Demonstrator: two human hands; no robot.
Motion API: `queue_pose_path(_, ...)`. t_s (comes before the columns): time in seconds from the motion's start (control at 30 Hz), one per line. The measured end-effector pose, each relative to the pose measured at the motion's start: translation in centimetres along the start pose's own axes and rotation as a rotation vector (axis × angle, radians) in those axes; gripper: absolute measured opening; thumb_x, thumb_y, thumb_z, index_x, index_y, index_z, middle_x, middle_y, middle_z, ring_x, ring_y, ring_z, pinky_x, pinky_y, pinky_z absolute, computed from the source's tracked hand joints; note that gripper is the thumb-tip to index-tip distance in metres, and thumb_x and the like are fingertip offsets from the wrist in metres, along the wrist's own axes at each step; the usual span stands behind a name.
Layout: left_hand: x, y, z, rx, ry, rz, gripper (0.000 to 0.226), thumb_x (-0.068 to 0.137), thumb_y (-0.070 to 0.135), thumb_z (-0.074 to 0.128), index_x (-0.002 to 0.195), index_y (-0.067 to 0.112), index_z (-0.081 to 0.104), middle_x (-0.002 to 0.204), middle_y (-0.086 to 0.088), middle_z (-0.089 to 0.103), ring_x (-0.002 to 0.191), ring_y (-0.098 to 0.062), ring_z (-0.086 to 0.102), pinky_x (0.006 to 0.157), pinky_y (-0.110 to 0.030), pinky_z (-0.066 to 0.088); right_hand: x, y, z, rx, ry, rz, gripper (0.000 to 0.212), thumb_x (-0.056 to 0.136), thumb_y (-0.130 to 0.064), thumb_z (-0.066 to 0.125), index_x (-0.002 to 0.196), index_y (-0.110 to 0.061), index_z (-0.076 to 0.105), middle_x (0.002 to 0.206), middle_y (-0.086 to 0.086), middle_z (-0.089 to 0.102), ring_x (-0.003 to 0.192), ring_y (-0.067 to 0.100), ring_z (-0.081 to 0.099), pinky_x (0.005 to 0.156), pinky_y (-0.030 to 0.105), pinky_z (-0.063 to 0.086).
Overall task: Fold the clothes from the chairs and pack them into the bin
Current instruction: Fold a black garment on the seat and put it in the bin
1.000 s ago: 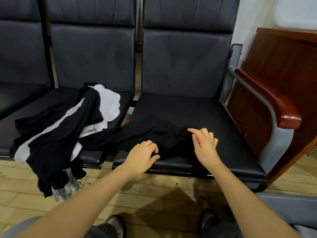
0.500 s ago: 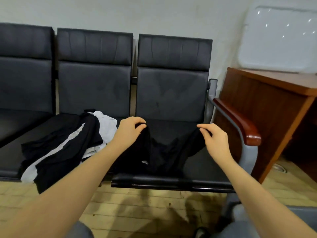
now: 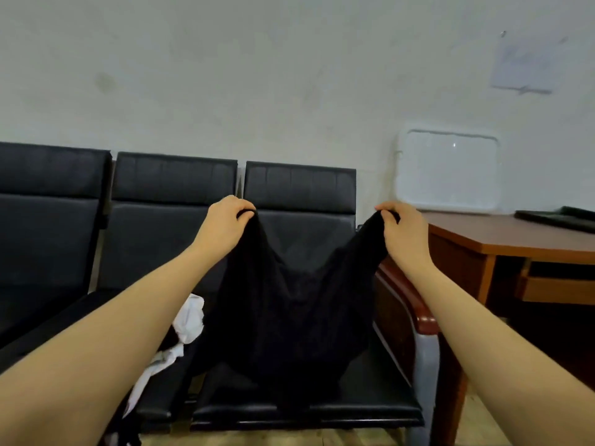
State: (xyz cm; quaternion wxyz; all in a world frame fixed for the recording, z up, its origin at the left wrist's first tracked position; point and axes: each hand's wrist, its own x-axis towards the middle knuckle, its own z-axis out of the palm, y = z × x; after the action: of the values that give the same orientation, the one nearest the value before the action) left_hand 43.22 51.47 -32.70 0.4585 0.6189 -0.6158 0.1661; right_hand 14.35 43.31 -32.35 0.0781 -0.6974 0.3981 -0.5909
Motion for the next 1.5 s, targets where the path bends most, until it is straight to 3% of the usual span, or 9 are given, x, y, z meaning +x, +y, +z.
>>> queue_pose_path(0.27, 2.9, 3.5, -1.9, 0.087, -0.015, 0.053, 0.023, 0.099, 0.018, 0.043, 0.118, 0.014, 0.056, 0.115, -0.006, 0.063, 0.106, -0.027, 0.056, 0.090, -0.042, 0.046, 2.8, -2.9, -3.8, 0.039, 0.102, -0.006, 0.026, 0.098, -0.004, 0.037, 0.102, -0.009, 0.062, 0.111, 0.006, 0.060, 0.097, 0.009, 0.048, 0.086, 0.016, 0.032)
queue_pose_path(0.53, 1.4, 2.3, 0.6, 0.308, -0.022, 0.043, 0.032, 0.096, 0.001, 0.038, 0.123, 0.010, 0.054, 0.120, -0.008, 0.058, 0.094, -0.028, 0.059, 0.071, -0.033, 0.043, 2.6, 0.6, -5.2, -0.260, -0.049, 0.018, 0.029, 0.100, -0.008, 0.032, 0.111, -0.005, 0.059, 0.119, 0.013, 0.059, 0.113, 0.029, 0.052, 0.102, 0.045, 0.037)
queue_pose_path(0.7, 0.1, 0.0, 2.9, 0.227, -0.141, -0.030, 0.034, 0.094, -0.001, 0.037, 0.121, 0.015, 0.051, 0.119, -0.004, 0.053, 0.098, -0.028, 0.054, 0.077, -0.037, 0.046, 0.3, 3.4, -4.6, -0.458, -0.203, 0.044, 0.026, 0.098, -0.035, 0.043, 0.109, -0.021, 0.062, 0.114, 0.004, 0.057, 0.113, 0.028, 0.048, 0.084, 0.036, 0.026)
queue_pose_path(0.9, -1.4, -2.6, 4.8, 0.085, -0.120, -0.143, 0.043, 0.090, -0.007, 0.029, 0.117, 0.017, 0.052, 0.115, -0.005, 0.051, 0.104, -0.030, 0.048, 0.086, -0.032, 0.035, -1.7, 6.3, -3.8, -0.734, -0.397, 0.082, 0.026, 0.086, -0.063, 0.049, 0.100, -0.046, 0.063, 0.105, -0.002, 0.038, 0.111, 0.026, 0.037, 0.096, 0.042, 0.027)
queue_pose_path(1.03, -2.6, -3.5, 5.1, 0.105, -0.181, -0.084, 0.013, 0.099, 0.030, 0.040, 0.099, 0.028, 0.053, 0.098, 0.001, 0.044, 0.097, -0.023, 0.044, 0.084, -0.033, 0.024, -2.4, 8.1, -3.2, -0.776, -0.410, 0.100, 0.021, 0.087, -0.056, 0.054, 0.099, -0.042, 0.065, 0.105, -0.003, 0.036, 0.110, 0.025, 0.036, 0.094, 0.040, 0.026)
queue_pose_path(1.1, -3.1, -4.2, 5.2, 0.236, -0.322, -0.024, 0.016, 0.090, 0.047, 0.054, 0.092, 0.031, 0.052, 0.096, 0.003, 0.034, 0.094, -0.017, 0.033, 0.083, -0.030, 0.021, -2.8, 8.8, -2.8, -0.800, -0.408, 0.101, 0.023, 0.090, -0.051, 0.053, 0.103, -0.036, 0.064, 0.108, -0.001, 0.037, 0.110, 0.025, 0.036, 0.094, 0.040, 0.027)
queue_pose_path(1.17, -3.3, -5.2, 5.9, 0.364, -0.399, 0.021, 0.020, 0.089, 0.042, 0.060, 0.096, 0.024, 0.056, 0.099, 0.002, 0.030, 0.092, -0.016, 0.029, 0.081, -0.030, 0.024, -3.2, 9.5, -2.3, -0.818, -0.398, 0.101, 0.025, 0.094, -0.047, 0.050, 0.109, -0.031, 0.061, 0.115, 0.001, 0.039, 0.111, 0.026, 0.037, 0.095, 0.040, 0.028)
queue_pose_path(1.37, -4.5, -6.6, 7.3, 0.391, -0.107, -0.025, 0.014, 0.092, 0.011, 0.057, 0.086, 0.000, 0.051, 0.086, -0.016, 0.040, 0.065, -0.026, 0.035, 0.056, -0.037, 0.034, -4.3, 11.0, -1.9, -0.713, -0.333, 0.089, 0.022, 0.100, -0.028, 0.042, 0.110, -0.014, 0.056, 0.123, 0.005, 0.041, 0.114, 0.028, 0.040, 0.101, 0.040, 0.026)
queue_pose_path(1.5, -5.5, -6.8, 8.5, 0.425, -0.101, -0.045, 0.007, 0.094, 0.006, 0.052, 0.091, -0.001, 0.051, 0.086, -0.019, 0.052, 0.066, -0.031, 0.046, 0.062, -0.040, 0.037, -5.4, 11.1, -1.1, -0.280, -0.308, 0.226, 0.016, 0.100, -0.016, 0.041, 0.085, -0.016, 0.047, 0.086, 0.007, 0.052, 0.072, 0.020, 0.050, 0.067, 0.034, 0.042)
